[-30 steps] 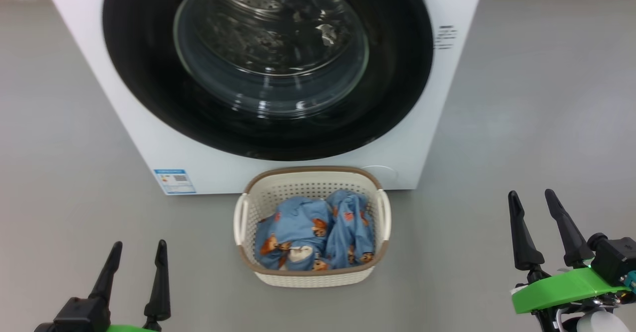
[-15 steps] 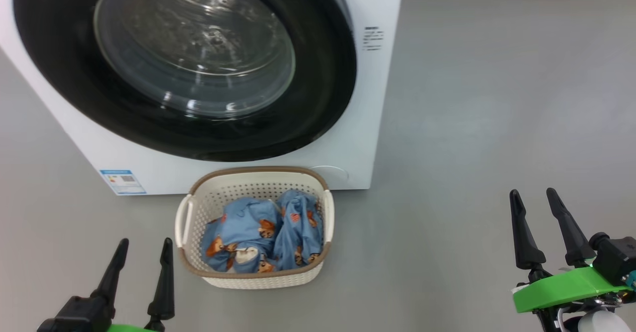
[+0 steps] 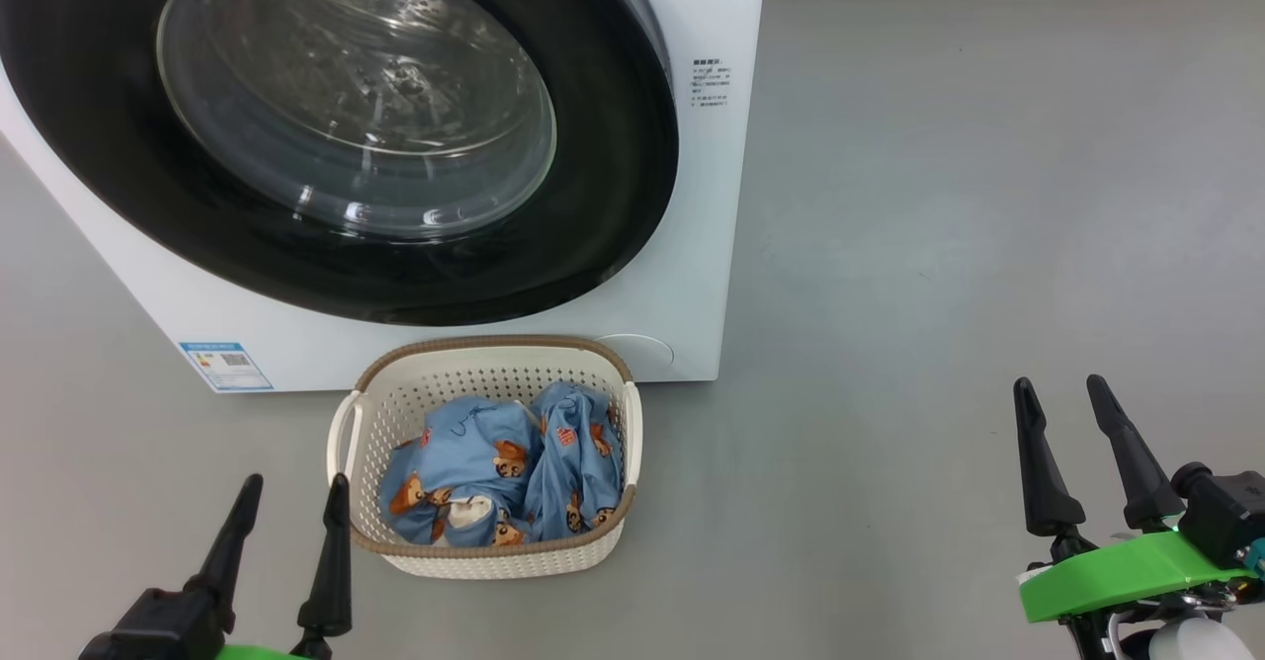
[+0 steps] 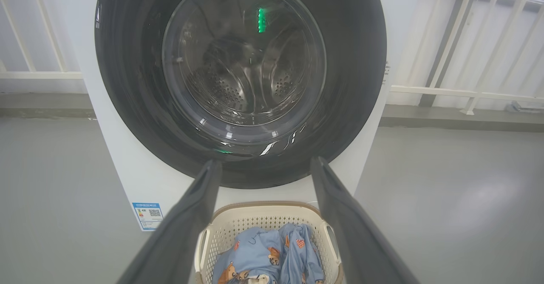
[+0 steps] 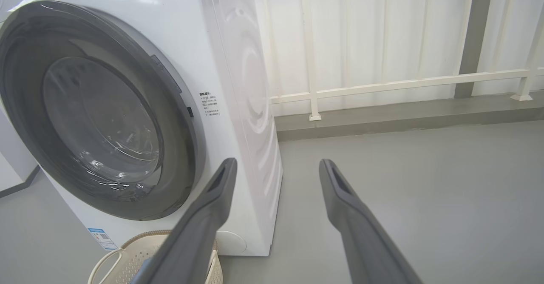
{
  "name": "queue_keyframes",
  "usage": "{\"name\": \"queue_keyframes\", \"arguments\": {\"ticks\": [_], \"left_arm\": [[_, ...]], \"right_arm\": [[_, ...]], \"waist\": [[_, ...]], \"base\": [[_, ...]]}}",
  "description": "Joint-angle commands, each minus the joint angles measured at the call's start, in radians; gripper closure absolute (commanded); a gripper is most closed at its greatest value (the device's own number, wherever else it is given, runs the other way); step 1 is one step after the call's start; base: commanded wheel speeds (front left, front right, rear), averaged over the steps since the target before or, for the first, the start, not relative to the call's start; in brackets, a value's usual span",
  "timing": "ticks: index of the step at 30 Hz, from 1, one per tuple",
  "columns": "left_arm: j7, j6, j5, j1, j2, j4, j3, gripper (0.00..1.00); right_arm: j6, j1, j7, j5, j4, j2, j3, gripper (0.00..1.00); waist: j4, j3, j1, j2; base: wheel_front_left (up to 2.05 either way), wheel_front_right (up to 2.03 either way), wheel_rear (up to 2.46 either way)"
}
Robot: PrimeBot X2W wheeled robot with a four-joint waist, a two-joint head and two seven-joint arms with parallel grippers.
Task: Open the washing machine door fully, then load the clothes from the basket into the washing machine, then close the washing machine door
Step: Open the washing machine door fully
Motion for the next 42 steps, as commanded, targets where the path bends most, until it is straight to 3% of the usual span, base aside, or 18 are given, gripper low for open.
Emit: {"name": "queue_keyframes", "arguments": {"ticks": [1,9,10,11,13,20,28,37,42], "left_arm": [[-0.006,0.001,-0.012,-0.033,0.016,-0.018,0.028,0.00],[-0.006,0.001,-0.026,-0.016,-0.004,-0.021,0.022,0.00],[-0.006,0.001,-0.028,-0.014,-0.007,-0.021,0.022,0.00],[-0.006,0.001,-0.030,-0.012,-0.009,-0.021,0.020,0.00],[-0.006,0.001,-0.033,-0.011,-0.014,-0.020,0.016,0.00],[-0.006,0.001,-0.041,-0.033,-0.025,-0.025,0.001,0.00],[-0.006,0.001,-0.052,-0.076,-0.034,-0.022,-0.030,0.00],[-0.006,0.001,-0.066,-0.134,-0.041,-0.020,-0.068,0.00],[-0.006,0.001,-0.071,-0.159,-0.043,-0.020,-0.084,0.00]], "right_arm": [[0.006,-0.021,-0.012,-0.006,-0.022,-0.011,0.016,0.00],[0.006,-0.048,-0.012,0.007,-0.006,-0.004,0.036,0.00],[0.006,-0.055,-0.012,0.018,-0.002,-0.002,0.040,0.22],[0.006,-0.064,-0.012,0.031,0.000,0.001,0.043,0.55],[0.006,-0.085,-0.012,0.062,-0.003,0.006,0.052,1.00],[0.006,-0.195,-0.012,0.245,-0.047,0.033,0.033,1.00],[0.006,-0.374,-0.012,0.678,-0.001,0.026,0.008,1.00],[0.006,-0.576,0.031,1.084,0.107,-0.139,0.095,1.00],[0.006,-0.642,0.109,1.160,0.112,-0.192,0.131,1.00]], "waist": [[0.001,0.000,0.0000,-0.0001],[0.007,0.008,0.0000,-0.0001],[0.008,0.009,0.0000,-0.0001],[0.009,0.011,0.0000,-0.0001],[0.013,0.018,0.0000,-0.0001],[0.030,0.060,0.0000,-0.0001],[0.059,0.124,0.0000,-0.0001],[0.129,0.222,0.0000,-0.0001],[0.161,0.260,0.0000,-0.0001]], "base": [[0.00,0.00,0.00],[0.00,0.00,0.00],[0.00,0.00,0.00],[0.00,0.00,0.00],[0.00,0.00,0.00],[0.00,0.00,0.00],[0.00,0.00,0.00],[0.00,0.00,0.00],[0.00,0.00,0.00]]}}
